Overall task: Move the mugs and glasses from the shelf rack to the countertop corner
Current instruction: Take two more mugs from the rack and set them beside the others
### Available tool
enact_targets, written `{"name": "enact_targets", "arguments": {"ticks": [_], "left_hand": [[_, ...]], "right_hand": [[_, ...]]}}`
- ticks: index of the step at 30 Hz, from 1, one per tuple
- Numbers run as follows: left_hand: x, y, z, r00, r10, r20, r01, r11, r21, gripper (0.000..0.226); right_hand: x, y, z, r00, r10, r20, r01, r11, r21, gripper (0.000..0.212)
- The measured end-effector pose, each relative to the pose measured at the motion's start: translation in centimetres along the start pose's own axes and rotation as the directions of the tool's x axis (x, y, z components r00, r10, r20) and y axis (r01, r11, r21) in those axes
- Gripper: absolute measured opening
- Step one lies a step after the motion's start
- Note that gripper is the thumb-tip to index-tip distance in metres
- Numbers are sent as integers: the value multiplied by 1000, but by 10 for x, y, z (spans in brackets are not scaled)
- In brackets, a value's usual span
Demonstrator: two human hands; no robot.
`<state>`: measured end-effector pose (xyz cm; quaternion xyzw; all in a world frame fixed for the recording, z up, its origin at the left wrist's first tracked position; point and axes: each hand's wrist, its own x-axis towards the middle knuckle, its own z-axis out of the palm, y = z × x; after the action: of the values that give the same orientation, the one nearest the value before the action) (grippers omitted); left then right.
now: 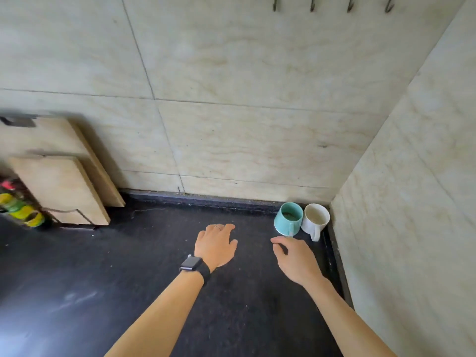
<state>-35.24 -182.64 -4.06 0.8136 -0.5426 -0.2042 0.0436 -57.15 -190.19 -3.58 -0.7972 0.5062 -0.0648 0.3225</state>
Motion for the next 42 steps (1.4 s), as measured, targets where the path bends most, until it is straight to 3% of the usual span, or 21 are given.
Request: {"name": "enact_targets", "arguments": {"ticks": [4, 10, 14, 18, 23, 26, 29, 35, 42], "left_hand": [[-90, -59, -52, 954, -158, -255, 170, 985, 28, 52], [-286, -137, -83, 750, -462, -473, 515, 857, -20, 52], [-437, -176, -91, 514, -645, -565, 731, 674, -104, 54], [-588, -188, -87, 262, -754, -603, 869, 456, -192, 53], [-765, -182, -57, -32, -811, -585, 925, 197, -324, 53], [-865, -178, -40, -169, -807, -566, 927, 65, -369, 54], [-954, -182, -25, -260, -793, -550, 914, -18, -405, 53], [-1102, -203, -9, -356, -760, -544, 897, -113, -428, 53], [-1241, -269, 1, -415, -765, -493, 870, -174, -462, 55]], "right_hand": [[-9, -96, 11, 929, -369, 33, 370, 925, -89, 35], [-86, -236, 60, 670, -735, 102, 740, 672, -19, 37], [-170, -331, 106, 405, -898, 169, 904, 421, 72, 36], [-277, -406, 148, 140, -971, 192, 973, 171, 156, 36], [-433, -469, 199, -157, -969, 189, 955, -100, 279, 33], [-526, -493, 232, -285, -941, 181, 913, -209, 350, 35], [-612, -513, 265, -360, -914, 187, 885, -271, 380, 40], [-757, -555, 319, -457, -871, 181, 837, -352, 419, 43], [-885, -622, 388, -482, -860, 169, 811, -365, 457, 45]]}}
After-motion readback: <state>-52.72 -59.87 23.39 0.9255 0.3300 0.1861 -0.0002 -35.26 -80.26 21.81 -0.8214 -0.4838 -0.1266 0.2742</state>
